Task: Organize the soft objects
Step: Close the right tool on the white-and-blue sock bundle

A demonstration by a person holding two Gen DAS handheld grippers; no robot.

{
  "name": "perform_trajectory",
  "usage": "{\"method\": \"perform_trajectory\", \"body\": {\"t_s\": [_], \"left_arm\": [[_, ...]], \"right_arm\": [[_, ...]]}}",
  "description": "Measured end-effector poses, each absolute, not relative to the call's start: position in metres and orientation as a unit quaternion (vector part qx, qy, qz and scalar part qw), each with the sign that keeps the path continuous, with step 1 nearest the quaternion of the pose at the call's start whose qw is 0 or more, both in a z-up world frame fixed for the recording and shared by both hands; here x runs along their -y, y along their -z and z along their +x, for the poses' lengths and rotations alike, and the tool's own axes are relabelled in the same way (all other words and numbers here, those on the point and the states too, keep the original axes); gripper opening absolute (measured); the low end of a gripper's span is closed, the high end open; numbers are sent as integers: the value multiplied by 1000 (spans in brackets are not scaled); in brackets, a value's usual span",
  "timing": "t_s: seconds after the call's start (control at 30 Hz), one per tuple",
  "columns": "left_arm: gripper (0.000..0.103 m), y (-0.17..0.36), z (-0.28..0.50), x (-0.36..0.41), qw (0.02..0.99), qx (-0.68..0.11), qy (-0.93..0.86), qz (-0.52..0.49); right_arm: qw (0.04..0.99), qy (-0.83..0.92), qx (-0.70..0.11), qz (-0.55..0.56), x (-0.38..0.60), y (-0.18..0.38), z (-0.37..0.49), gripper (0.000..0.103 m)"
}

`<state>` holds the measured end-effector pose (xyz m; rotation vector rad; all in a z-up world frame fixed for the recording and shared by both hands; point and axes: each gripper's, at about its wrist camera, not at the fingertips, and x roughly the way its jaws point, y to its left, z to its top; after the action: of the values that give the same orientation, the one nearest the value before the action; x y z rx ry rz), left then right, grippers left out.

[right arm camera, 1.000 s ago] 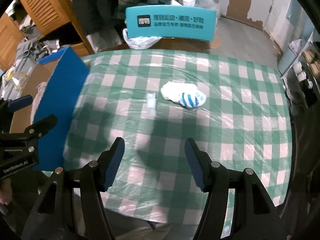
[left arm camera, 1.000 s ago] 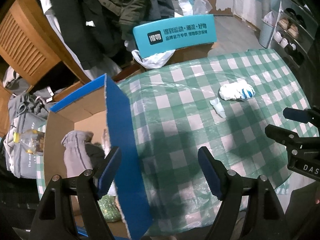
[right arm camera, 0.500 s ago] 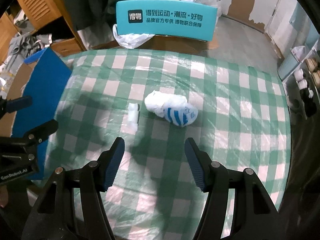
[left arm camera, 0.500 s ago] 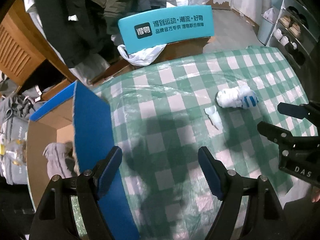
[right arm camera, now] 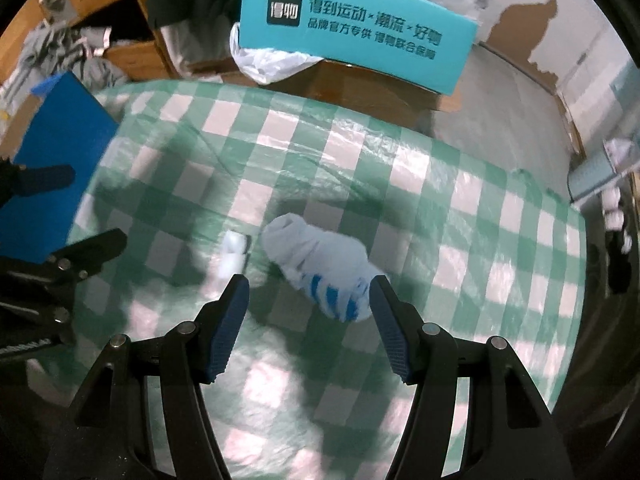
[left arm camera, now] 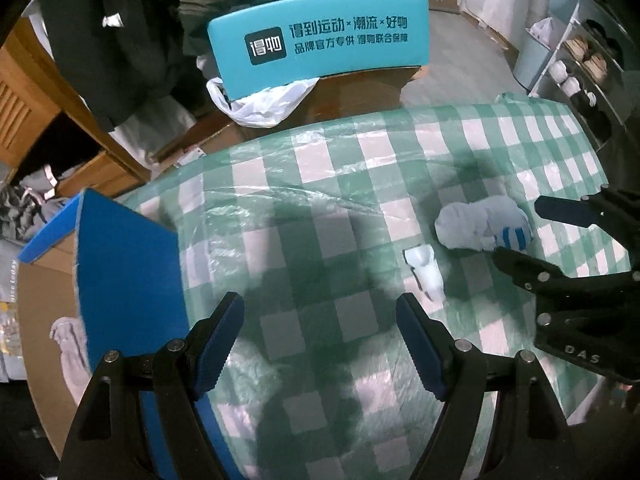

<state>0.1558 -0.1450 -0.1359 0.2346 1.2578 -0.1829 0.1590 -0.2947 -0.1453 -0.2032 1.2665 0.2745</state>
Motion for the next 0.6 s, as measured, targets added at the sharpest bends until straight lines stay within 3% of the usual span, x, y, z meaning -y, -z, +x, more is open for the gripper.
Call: {"method": "perform_trajectory", "body": {"t_s": [0.6], "left_arm": [[80,165,182,149,783,-608,93,90]], "right_arm": [[771,-144,-606,-129,286,192,183,62]]}}
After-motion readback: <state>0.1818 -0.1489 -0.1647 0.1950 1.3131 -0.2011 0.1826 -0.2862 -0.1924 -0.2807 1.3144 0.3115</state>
